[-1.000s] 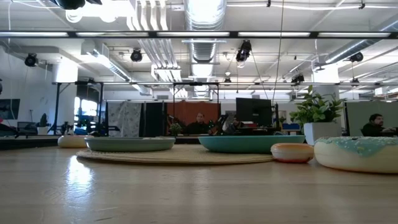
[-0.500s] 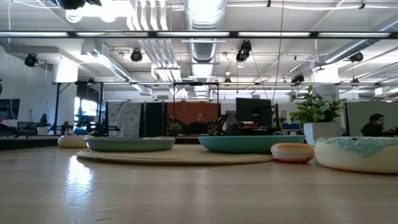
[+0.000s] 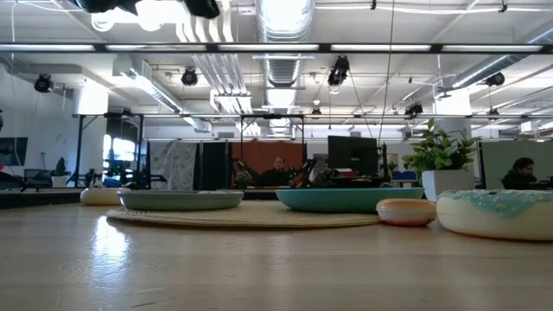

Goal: Pick & Place donuts
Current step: Put the small blue donut on the light blue plate

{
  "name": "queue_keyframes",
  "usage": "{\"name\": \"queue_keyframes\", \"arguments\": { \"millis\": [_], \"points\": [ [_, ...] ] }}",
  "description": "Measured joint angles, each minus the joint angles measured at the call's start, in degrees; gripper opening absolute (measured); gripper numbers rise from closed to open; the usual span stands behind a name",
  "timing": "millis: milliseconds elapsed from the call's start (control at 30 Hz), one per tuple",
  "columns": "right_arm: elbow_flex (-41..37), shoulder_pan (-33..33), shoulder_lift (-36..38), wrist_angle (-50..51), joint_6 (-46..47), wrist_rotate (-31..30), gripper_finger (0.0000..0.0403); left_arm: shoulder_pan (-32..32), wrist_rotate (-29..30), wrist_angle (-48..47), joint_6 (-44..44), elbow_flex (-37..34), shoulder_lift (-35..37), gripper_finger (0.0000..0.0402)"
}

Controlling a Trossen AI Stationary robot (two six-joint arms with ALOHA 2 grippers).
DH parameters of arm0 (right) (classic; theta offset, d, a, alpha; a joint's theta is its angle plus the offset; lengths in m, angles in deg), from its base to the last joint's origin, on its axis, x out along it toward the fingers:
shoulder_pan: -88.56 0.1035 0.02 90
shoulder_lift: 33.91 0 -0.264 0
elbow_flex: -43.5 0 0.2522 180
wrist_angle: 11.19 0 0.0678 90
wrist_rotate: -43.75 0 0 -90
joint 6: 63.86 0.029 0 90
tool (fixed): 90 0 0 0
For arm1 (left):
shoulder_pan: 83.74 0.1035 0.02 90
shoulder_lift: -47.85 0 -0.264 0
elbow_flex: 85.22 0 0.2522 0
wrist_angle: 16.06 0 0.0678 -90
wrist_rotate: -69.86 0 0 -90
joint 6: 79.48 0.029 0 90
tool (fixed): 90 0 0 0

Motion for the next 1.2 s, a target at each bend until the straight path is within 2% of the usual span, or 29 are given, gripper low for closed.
{"name": "queue_keyframes", "arguments": {
  "millis": [100, 233, 367, 467, 533, 600, 700, 867, 1067, 1200],
  "points": [
    [-0.03, 0.33, 3.06, 7.82, 8.88, -0.97, 0.0145, 0.53, 1.12, -9.15, 4.92, -0.02, 1.04, 0.0003],
    [0.08, 0.38, 7.39, 22.89, 24.67, -1.04, 0.0144, 0.65, 5.91, -22.78, 13.25, -0.07, 3.41, 0.0003],
    [0.03, 0.36, 10.56, 37.81, 42.59, -1.05, 0.0146, 0.6, 13.26, -43.52, 22.84, -0.02, 5.67, 0.0003],
    [-0.07, 0.36, 12.24, 43.66, 50.15, -1.25, 0.0145, 0.16, 19.29, -58.49, 26.4, -0.12, 5.41, 0.0003],
    [-0.87, 0.36, 12.68, 44.17, 51.87, -1.28, 0.0144, 0.01, 20.39, -62.8, 28.75, -1.21, 4.29, 0.0003],
    [-1.67, 0.36, 12.64, 43.82, 52.32, -1.23, 0.0142, -0.01, 20.36, -63.37, 31.01, -3.71, 2.72, 0.0003],
    [-2.15, 0.23, 12.37, 43.6, 52.48, -1.24, 0.0141, -0.01, 19.19, -58.36, 33.33, -8.0, -0.26, 0.0003],
    [-2.33, 0.22, 11.8, 43.44, 52.6, -1.54, 0.0143, -0.01, 15.99, -49.8, 31.41, -13.39, -6.56, 0.0003],
    [-2.5, 0.2, 11.79, 43.29, 53.37, -2.55, 0.0143, 0.54, 16.14, -44.62, 32.26, -13.95, -14.07, 0.0003],
    [-2.54, 0.2, 11.79, 43.42, 53.97, -2.72, 0.0144, 0.96, 16.96, -43.68, 33.93, -11.81, -18.22, 0.0003]
  ]
}}
